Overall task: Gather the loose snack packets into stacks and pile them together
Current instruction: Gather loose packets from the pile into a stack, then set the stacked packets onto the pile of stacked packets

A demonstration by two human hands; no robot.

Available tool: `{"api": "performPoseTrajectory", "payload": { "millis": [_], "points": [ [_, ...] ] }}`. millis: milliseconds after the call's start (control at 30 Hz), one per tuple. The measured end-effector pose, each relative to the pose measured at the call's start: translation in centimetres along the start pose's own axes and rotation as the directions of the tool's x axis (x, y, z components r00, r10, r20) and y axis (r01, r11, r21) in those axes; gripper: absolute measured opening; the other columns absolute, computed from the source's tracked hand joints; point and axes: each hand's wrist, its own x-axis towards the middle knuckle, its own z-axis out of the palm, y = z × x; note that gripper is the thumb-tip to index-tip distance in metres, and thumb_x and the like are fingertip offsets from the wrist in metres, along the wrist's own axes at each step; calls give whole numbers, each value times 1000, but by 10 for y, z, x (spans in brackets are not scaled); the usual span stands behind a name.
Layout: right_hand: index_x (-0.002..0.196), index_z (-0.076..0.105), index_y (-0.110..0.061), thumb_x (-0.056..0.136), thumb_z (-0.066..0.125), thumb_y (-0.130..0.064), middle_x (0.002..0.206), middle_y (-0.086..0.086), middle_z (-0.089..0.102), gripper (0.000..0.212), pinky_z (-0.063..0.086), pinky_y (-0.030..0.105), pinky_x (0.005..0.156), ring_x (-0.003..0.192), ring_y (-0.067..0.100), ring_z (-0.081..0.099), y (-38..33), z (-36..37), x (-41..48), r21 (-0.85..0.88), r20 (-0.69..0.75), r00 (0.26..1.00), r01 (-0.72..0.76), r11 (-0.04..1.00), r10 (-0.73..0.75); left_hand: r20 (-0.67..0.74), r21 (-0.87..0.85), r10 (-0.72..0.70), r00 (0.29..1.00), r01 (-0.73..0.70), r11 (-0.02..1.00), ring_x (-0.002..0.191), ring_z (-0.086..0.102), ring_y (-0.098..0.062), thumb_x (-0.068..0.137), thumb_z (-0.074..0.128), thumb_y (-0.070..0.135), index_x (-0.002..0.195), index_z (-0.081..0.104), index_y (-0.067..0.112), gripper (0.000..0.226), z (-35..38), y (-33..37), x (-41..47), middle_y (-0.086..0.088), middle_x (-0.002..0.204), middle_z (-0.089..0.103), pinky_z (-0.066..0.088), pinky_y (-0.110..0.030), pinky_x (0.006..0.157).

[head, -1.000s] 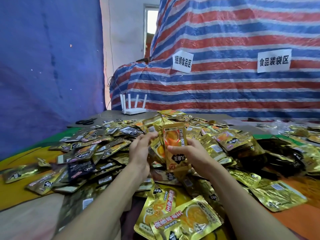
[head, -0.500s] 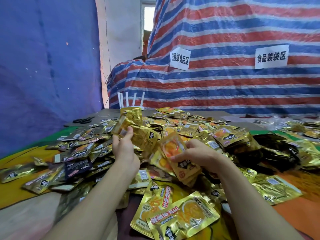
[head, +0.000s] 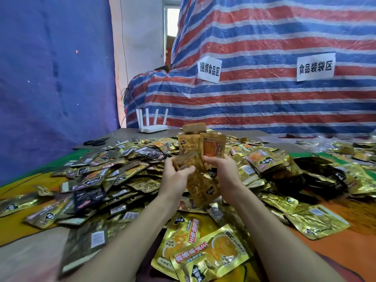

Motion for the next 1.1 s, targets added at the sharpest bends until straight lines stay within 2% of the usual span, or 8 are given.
{"api": "performPoseTrajectory", "payload": {
  "millis": [167,367,467,600,733,867,967,1100],
  "points": [
    [98,70,-19,96,54,-11,84,-1,77,18,55,26,61,74,10,73,7,5,-5,-22,-22,993,118,993,-118,45,107,40,998,-45,993,102,66,-17,90,69,9,126,33,31,55,0,-1,-3,0,112,65,52,-28,70],
    [135,54,-20,111,29,-28,122,3,66,35,55,22,86,114,19,64,18,24,-12,-79,19,970,242,967,-242,177,257,115,977,-159,953,100,66,-1,95,61,1,139,31,29,60,8,-4,-13,3,117,64,54,-16,80],
    [155,36,-26,111,25,-36,145,3,54,46,45,39,111,133,17,53,23,28,-14,-69,50,958,286,956,-283,198,304,138,970,-195,933,132,51,-19,97,60,5,157,12,25,79,12,-1,-17,-5,145,49,45,-39,110],
    [151,41,-33,108,43,-34,133,-8,60,44,55,21,88,114,0,63,22,25,-13,-65,13,939,342,937,-342,183,323,189,965,-241,915,129,53,-17,95,64,6,155,25,21,73,10,2,-20,-5,143,50,47,-40,109],
    [157,34,-33,106,49,-30,137,-7,57,52,54,37,101,121,9,60,24,27,-15,-96,2,945,326,941,-327,119,374,211,970,-241,895,120,58,-18,93,67,8,139,45,19,53,11,1,-20,-6,132,53,53,-34,100],
    [132,58,-28,104,52,-25,121,0,68,28,55,49,97,110,18,67,26,28,-14,-117,-31,957,284,952,-289,74,442,174,982,-189,877,123,54,-19,94,66,13,147,41,17,58,11,1,-20,-2,138,47,50,-34,102],
    [109,60,-27,103,54,-22,104,2,72,10,58,49,90,98,22,71,23,29,-16,-67,-64,954,290,955,-294,57,466,196,979,-200,862,127,53,-20,94,66,17,150,38,14,62,12,3,-22,-1,142,45,49,-36,105],
    [104,60,-15,98,57,-23,94,3,71,10,61,41,78,87,20,71,17,29,-18,30,-74,919,391,920,-388,63,442,258,964,-258,859,130,52,-20,93,68,15,153,35,13,68,15,8,-24,-3,147,43,50,-37,106]
  ]
}}
